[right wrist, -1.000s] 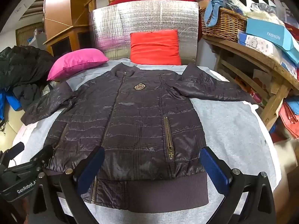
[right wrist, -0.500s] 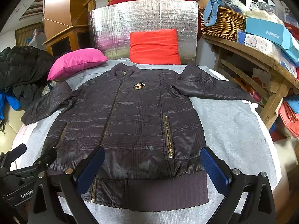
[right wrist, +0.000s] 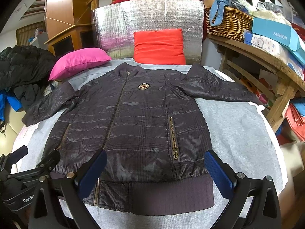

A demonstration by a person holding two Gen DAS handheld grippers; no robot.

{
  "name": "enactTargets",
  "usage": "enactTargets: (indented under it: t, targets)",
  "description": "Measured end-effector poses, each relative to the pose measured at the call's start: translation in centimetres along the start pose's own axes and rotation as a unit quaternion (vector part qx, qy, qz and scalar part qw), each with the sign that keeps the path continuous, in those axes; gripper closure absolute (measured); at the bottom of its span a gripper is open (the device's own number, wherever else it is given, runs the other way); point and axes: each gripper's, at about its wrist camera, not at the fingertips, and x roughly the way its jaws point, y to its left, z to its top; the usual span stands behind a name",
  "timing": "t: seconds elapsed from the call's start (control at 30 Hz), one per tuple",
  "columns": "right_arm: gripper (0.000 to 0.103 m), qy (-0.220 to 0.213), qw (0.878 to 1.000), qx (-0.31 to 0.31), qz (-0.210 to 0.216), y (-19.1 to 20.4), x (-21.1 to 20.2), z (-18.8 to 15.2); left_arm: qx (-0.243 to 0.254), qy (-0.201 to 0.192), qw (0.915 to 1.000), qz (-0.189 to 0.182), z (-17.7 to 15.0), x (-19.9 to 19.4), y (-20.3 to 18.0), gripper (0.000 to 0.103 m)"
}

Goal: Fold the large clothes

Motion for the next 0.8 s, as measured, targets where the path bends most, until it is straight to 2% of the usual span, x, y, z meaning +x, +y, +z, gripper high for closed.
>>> enactTargets:
  t: [0.8]
  targets:
    - [0.0, 0.011, 1.0, -0.003, 0.003, 0.02, 0.76, -0.4, -0.004, 0.003, 1.0, -0.007, -0.06, 0.28, -0.33, 0.0]
